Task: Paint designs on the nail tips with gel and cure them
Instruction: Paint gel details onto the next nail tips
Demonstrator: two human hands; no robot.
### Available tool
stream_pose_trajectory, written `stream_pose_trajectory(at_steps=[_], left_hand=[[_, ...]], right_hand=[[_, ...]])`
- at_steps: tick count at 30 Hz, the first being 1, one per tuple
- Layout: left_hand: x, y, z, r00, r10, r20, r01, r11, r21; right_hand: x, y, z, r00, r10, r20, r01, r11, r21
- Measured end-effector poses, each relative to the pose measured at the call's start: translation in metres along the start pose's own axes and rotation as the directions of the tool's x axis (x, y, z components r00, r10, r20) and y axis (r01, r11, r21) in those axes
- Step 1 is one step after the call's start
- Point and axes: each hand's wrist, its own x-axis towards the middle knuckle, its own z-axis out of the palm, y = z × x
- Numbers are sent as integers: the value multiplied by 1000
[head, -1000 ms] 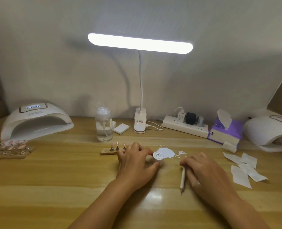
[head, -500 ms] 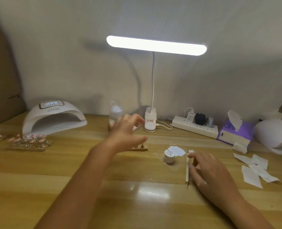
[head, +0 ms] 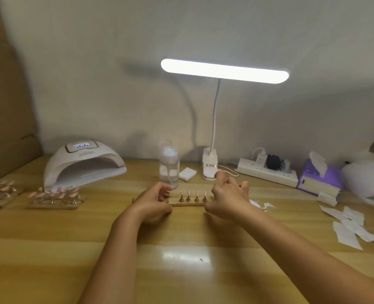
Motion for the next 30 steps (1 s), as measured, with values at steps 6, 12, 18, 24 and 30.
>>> stream_pose_trajectory(at_steps=[6,12,18,24,30], left_hand=[[5,-6,1,1000,26,-5,-27,997,-72],[-1,13,5,994,108,2,-108,993,-51],[-22,91,25,891,452,39,-441,884,-158],[-25,174,137,675,726,129,-702,686,-190],[-9,237,279,854,511,97,-442,811,-384]], right_hand=[[15,-5,10,999,15,-37,-17,998,-61],[-5,16,-6,959,-207,-192,200,978,-55],[-70,97,-51,933,-86,-350,212,916,341],[-164,216,-59,943,305,-133,-84,605,792],[-204,289,-38,731,674,-108,-309,468,828]])
